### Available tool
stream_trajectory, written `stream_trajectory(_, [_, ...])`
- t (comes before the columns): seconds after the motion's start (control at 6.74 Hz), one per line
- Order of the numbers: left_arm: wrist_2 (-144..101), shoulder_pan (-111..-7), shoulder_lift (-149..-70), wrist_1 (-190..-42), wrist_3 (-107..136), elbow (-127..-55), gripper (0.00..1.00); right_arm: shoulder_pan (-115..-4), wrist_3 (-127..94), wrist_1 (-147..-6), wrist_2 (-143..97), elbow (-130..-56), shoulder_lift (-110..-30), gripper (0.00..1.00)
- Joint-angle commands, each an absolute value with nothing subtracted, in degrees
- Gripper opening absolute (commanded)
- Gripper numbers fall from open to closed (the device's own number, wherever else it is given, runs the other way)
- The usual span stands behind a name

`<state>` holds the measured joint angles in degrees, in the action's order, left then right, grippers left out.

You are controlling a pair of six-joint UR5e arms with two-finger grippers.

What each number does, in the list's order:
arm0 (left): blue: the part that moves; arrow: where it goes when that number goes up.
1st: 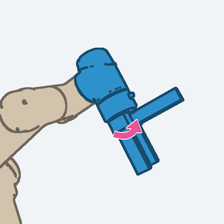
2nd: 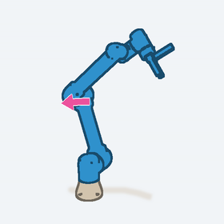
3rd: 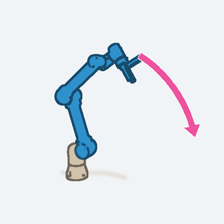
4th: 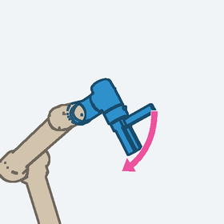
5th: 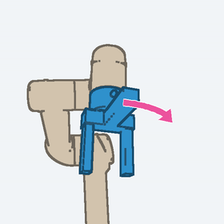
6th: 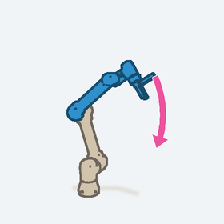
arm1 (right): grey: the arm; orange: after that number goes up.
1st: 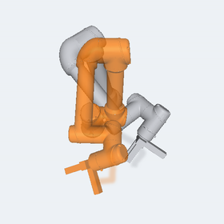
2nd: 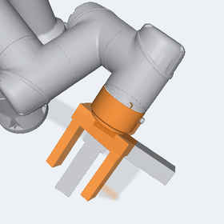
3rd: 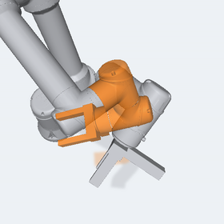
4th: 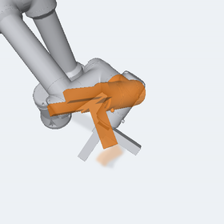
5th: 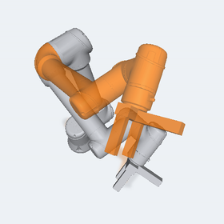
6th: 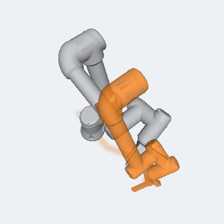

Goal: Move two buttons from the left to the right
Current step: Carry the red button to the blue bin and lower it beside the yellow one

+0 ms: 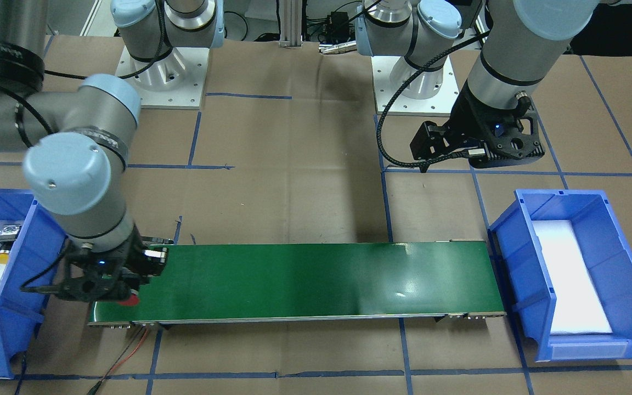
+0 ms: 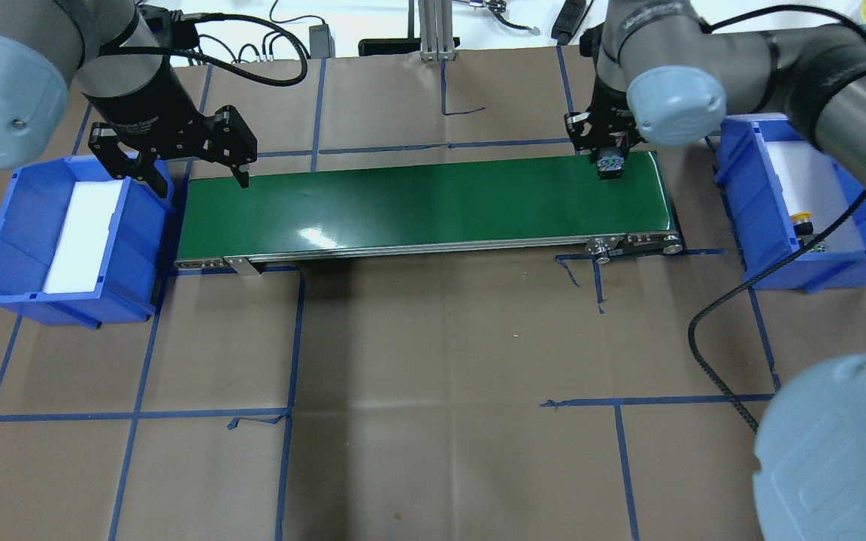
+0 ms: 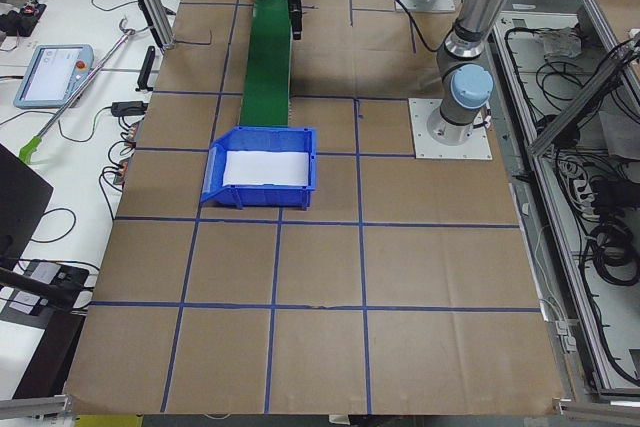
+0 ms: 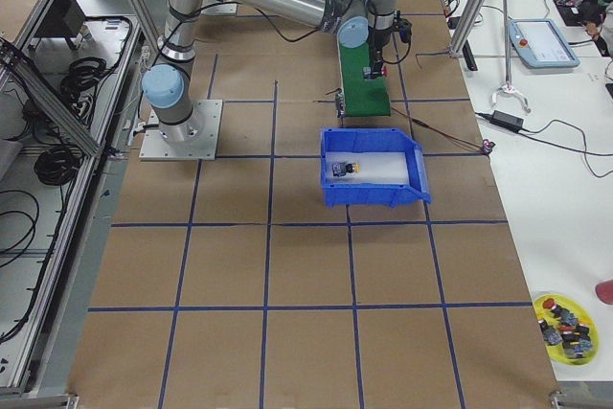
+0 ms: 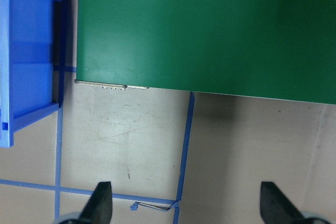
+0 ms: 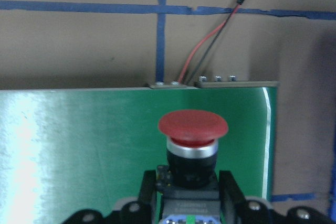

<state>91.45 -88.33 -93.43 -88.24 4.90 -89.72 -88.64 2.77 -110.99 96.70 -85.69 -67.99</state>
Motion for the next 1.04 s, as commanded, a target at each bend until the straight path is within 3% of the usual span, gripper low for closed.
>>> stream_trajectory(0.0, [91.41,-88.33,-93.34,-88.24,4.75,-89.74,1.00,-76.61,17.58,-101.64,97.38,-80.71,-71.45,0.04])
stream_trajectory(0.44, [91.49,-88.33,-93.34,-88.24,4.75,-89.74,1.00,-62.43,34.59,-101.07,95.12,-76.56,-64.72,0.04])
stream_trajectory(0.89, [91.49,-88.33,-93.43,-88.24,4.75,-89.74,1.00,-61.87,36.65,-102.91,93.51,-76.81,-59.07,0.04])
